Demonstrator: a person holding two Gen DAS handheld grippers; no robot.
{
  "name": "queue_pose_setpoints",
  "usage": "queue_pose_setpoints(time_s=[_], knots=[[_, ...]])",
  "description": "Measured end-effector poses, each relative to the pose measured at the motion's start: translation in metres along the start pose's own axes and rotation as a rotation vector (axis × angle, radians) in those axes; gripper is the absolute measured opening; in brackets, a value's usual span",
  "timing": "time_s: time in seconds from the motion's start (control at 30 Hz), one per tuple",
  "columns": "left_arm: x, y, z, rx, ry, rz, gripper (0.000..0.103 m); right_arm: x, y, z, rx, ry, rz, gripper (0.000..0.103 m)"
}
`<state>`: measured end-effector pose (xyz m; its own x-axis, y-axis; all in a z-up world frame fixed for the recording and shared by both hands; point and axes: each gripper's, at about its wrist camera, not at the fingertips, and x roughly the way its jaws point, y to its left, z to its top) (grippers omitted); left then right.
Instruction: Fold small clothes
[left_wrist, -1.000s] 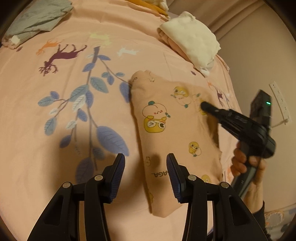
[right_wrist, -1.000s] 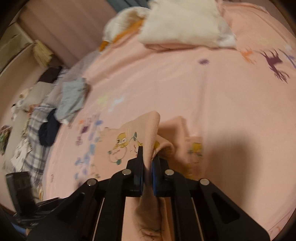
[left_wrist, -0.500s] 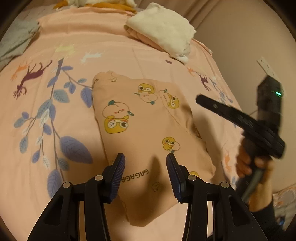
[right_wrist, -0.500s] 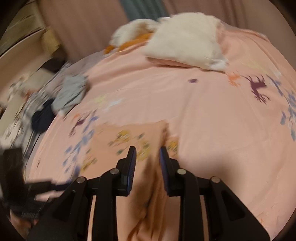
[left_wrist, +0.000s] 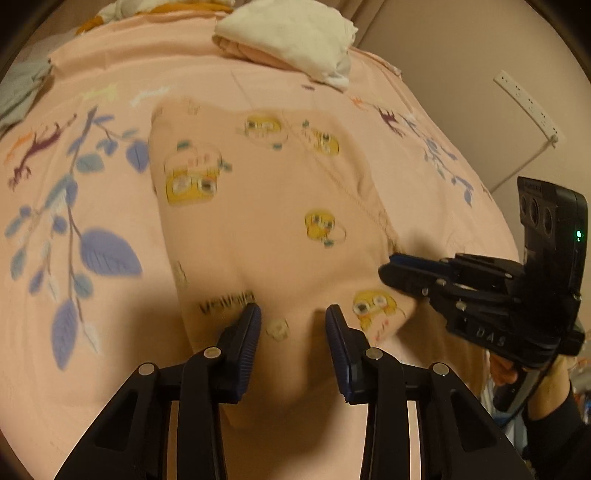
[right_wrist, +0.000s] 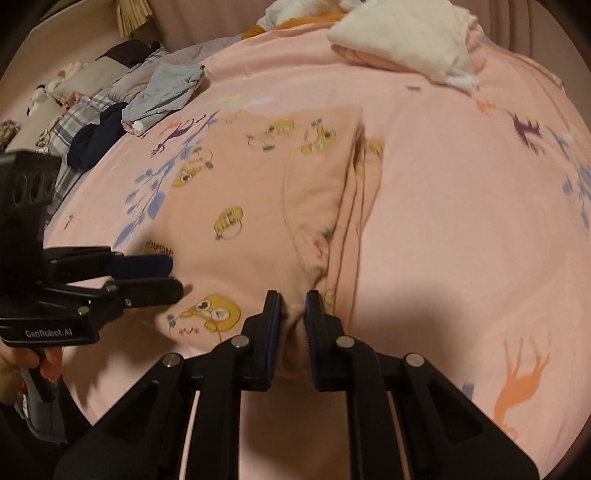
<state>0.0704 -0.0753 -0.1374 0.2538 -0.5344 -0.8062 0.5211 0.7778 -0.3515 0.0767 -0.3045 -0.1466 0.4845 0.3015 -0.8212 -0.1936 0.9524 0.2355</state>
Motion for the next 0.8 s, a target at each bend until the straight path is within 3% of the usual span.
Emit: queue_pose_setpoints(time_s=[0.2, 0.33, 0.5, 0.63, 0.7, 0.8], knots=[[-0.015, -0.001, -0.019, 0.020, -0.011, -0.032, 0.037, -0.009, 0.002, -0.013, -0.003, 0.010, 0.007, 0.015], [-0.034, 0.002, -0.016, 0.023, -0.046, -0.050, 0.037, -0.030, 0.004, -0.016, -0.007, -0.029, 0.026, 0.020], [-0.047, 0.016, 0.026, -0.016, -0.128, -0.042, 0.037, -0.045, 0.005, -0.003, 0.015, -0.122, 0.087, 0.019], [-0.026, 0.041, 0.069, -0.116, -0.149, -0.031, 0.036, -0.035, 0.011, 0.007, 0.018, -0.136, 0.107, 0.019], [-0.013, 0.050, 0.084, -0.155, -0.150, -0.016, 0.022, -0.026, 0.015, 0.009, 0.014, -0.129, 0.121, 0.019], [0.008, 0.066, 0.097, -0.208, -0.126, -0.013, 0.018, -0.014, 0.017, 0.006, -0.001, -0.089, 0.103, 0.018]])
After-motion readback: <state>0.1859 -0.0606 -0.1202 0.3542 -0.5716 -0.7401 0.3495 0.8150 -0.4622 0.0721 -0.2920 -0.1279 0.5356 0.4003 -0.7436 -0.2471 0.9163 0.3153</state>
